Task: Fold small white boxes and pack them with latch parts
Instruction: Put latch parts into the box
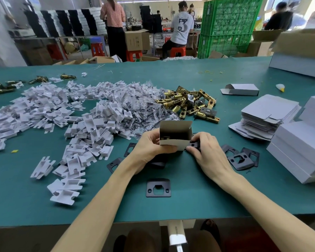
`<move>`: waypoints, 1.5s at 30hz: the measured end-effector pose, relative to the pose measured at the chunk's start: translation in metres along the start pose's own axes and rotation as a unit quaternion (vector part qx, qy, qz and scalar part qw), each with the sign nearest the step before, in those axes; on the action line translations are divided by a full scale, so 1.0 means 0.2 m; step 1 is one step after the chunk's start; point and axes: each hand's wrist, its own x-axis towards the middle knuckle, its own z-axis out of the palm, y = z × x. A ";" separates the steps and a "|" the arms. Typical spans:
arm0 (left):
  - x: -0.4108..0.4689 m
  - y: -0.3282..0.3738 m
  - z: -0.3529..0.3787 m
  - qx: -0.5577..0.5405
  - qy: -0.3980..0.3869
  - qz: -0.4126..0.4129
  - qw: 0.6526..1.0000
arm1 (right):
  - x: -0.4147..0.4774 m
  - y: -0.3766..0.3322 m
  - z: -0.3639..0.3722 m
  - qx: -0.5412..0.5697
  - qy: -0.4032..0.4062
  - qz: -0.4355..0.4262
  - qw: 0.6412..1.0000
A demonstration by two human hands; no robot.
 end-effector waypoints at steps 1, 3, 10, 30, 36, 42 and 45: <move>0.00 0.00 0.00 0.000 0.000 0.000 1.000 | 0.00 0.00 -0.01 0.011 0.004 0.000 1.000; 0.00 0.00 0.00 0.002 0.001 0.003 1.000 | -0.01 -0.01 -0.01 0.021 0.011 -0.004 1.000; 0.00 -0.01 0.01 0.009 0.007 0.000 1.000 | -0.02 -0.01 -0.04 0.039 0.028 -0.016 0.999; 0.06 -0.06 -0.02 -0.008 0.088 -0.017 0.996 | -0.08 -0.01 -0.11 -0.197 -0.024 0.083 0.977; 0.05 -0.06 -0.03 -0.015 0.078 -0.021 0.997 | -0.01 -0.07 -0.24 0.022 0.062 0.055 0.996; 0.05 -0.06 -0.03 -0.014 0.071 -0.017 0.997 | 0.12 -0.30 -0.41 0.219 0.165 -0.048 0.960; 0.05 -0.06 -0.03 -0.007 0.063 -0.008 0.998 | 0.18 -0.41 -0.43 0.193 0.164 -0.108 0.961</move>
